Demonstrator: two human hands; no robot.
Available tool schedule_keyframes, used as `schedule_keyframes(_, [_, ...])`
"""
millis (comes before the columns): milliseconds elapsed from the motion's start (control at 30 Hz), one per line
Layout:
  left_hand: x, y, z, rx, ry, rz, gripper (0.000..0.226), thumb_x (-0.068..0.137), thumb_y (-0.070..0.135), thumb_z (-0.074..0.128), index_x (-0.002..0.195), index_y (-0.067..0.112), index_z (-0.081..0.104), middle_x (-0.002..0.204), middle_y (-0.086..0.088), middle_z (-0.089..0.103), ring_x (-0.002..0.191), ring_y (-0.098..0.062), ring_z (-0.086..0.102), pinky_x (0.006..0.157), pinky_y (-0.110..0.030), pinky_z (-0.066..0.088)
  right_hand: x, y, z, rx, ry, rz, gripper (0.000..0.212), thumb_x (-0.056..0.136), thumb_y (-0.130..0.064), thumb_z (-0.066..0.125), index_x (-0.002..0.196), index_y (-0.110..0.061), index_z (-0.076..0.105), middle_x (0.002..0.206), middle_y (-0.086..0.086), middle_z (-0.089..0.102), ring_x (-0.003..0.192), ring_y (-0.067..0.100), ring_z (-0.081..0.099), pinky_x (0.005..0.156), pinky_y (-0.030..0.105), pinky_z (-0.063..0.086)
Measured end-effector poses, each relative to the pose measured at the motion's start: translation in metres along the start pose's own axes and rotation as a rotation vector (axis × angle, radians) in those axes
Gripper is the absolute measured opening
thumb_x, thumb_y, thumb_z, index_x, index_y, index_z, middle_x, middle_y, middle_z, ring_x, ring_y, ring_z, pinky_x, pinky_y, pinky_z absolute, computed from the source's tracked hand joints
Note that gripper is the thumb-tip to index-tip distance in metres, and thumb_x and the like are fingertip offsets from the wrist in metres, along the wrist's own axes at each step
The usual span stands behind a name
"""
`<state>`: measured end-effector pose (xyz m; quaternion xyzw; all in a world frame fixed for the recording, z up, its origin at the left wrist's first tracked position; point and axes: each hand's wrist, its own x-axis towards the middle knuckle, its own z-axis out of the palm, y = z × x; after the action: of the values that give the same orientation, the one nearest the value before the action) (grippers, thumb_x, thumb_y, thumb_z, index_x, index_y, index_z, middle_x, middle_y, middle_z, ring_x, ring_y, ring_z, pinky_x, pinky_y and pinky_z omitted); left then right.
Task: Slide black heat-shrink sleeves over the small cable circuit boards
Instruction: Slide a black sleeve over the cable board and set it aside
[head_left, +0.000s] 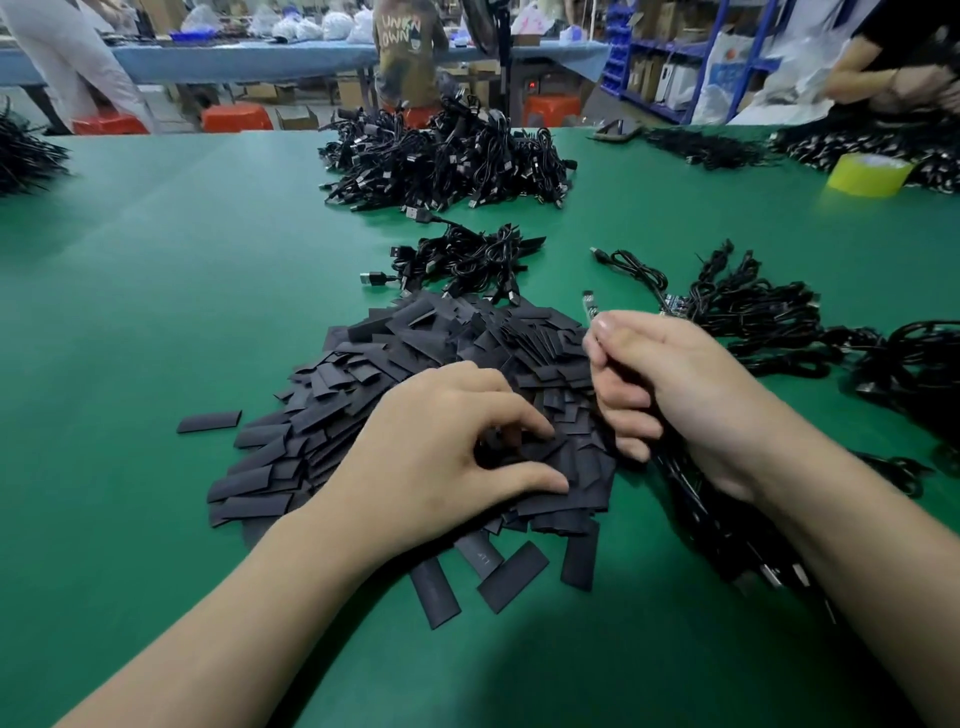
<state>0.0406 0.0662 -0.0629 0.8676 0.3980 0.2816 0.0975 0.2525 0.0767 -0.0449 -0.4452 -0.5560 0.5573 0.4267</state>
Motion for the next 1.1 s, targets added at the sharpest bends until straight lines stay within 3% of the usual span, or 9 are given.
schedule_keyframes(67, [0.001,-0.001,-0.001,-0.025,0.012,-0.007,0.028,0.081,0.055,0.077,0.098,0.033,0.081,0.089,0.014,0.069,0.087,-0.006,0.06,0.08,-0.034,0.052,0.002,0.005,-0.001,-0.263,0.023,0.033,0.037,0.108,-0.033,0.042,0.076,-0.017,0.048,0.053,-0.006,0.034,0.043,0.013,0.028,0.04,0.022,0.031])
schedule_keyframes(167, [0.002,-0.004,-0.004,-0.08,0.022,-0.043,0.017,0.085,0.045,0.079,0.097,0.035,0.081,0.088,0.016,0.071,0.085,-0.003,0.063,0.078,-0.034,0.054,0.005,0.009,-0.004,-0.864,0.135,-0.075,0.039,0.105,-0.036,0.044,0.072,-0.017,0.052,0.055,-0.009,0.052,0.051,0.006,0.045,0.051,0.022,0.031])
schedule_keyframes(267, [0.001,-0.006,-0.004,-0.075,0.05,-0.062,0.012,0.087,0.036,0.079,0.099,0.034,0.081,0.087,0.018,0.072,0.084,-0.002,0.065,0.078,-0.032,0.055,0.005,0.009,-0.012,-1.011,0.256,-0.122,0.04,0.103,-0.041,0.045,0.074,-0.016,0.054,0.064,-0.005,0.056,0.063,0.011,0.052,0.058,0.027,0.036])
schedule_keyframes(333, [0.002,-0.008,-0.003,-0.123,0.096,-0.089,0.012,0.088,0.027,0.08,0.099,0.03,0.081,0.087,0.017,0.074,0.083,-0.002,0.068,0.078,-0.026,0.055,0.003,0.01,-0.011,-0.96,0.25,-0.171,0.046,0.099,-0.051,0.047,0.076,-0.013,0.055,0.059,-0.006,0.049,0.055,0.012,0.044,0.055,0.032,0.032])
schedule_keyframes(433, [0.002,-0.011,-0.002,-0.322,0.145,-0.195,0.013,0.088,0.018,0.079,0.098,0.027,0.08,0.079,0.014,0.074,0.074,0.001,0.067,0.07,-0.012,0.047,0.001,0.011,-0.003,-0.674,0.064,-0.205,0.056,0.089,-0.065,0.051,0.083,-0.01,0.06,0.055,-0.005,0.033,0.048,0.009,0.028,0.05,0.03,0.024])
schedule_keyframes(567, [0.003,-0.016,-0.002,-0.465,0.15,-0.25,0.011,0.091,0.02,0.076,0.095,0.03,0.079,0.074,0.01,0.07,0.062,-0.001,0.053,0.062,-0.015,0.04,0.002,0.014,-0.004,-0.53,-0.013,-0.187,0.043,0.088,-0.056,0.059,0.087,-0.013,0.064,0.052,-0.01,0.035,0.046,0.007,0.026,0.047,0.025,0.022])
schedule_keyframes(833, [0.002,-0.012,0.002,-0.146,0.212,-0.046,0.026,0.08,0.033,0.086,0.105,0.028,0.08,0.083,0.018,0.068,0.079,-0.004,0.064,0.071,-0.012,0.042,0.003,0.02,0.0,-0.454,-0.034,-0.173,0.031,0.091,-0.047,0.06,0.092,-0.018,0.071,0.052,-0.011,0.044,0.046,0.005,0.031,0.047,0.024,0.026])
schedule_keyframes(967, [0.002,-0.016,0.001,-0.152,0.298,-0.104,0.023,0.081,0.03,0.085,0.104,0.026,0.081,0.085,0.018,0.072,0.076,0.002,0.063,0.07,-0.013,0.043,0.002,0.016,0.003,-0.457,-0.067,-0.124,0.047,0.094,-0.059,0.051,0.088,-0.016,0.067,0.055,-0.009,0.036,0.049,0.009,0.028,0.047,0.029,0.026])
schedule_keyframes(1100, [0.001,-0.019,0.0,-0.282,0.323,-0.208,0.019,0.082,0.031,0.082,0.101,0.031,0.081,0.082,0.02,0.074,0.068,0.001,0.063,0.064,-0.018,0.048,0.001,0.007,-0.003,-0.335,-0.063,-0.057,0.042,0.109,-0.037,0.04,0.076,-0.022,0.06,0.055,-0.01,0.032,0.048,0.013,0.027,0.044,0.026,0.026])
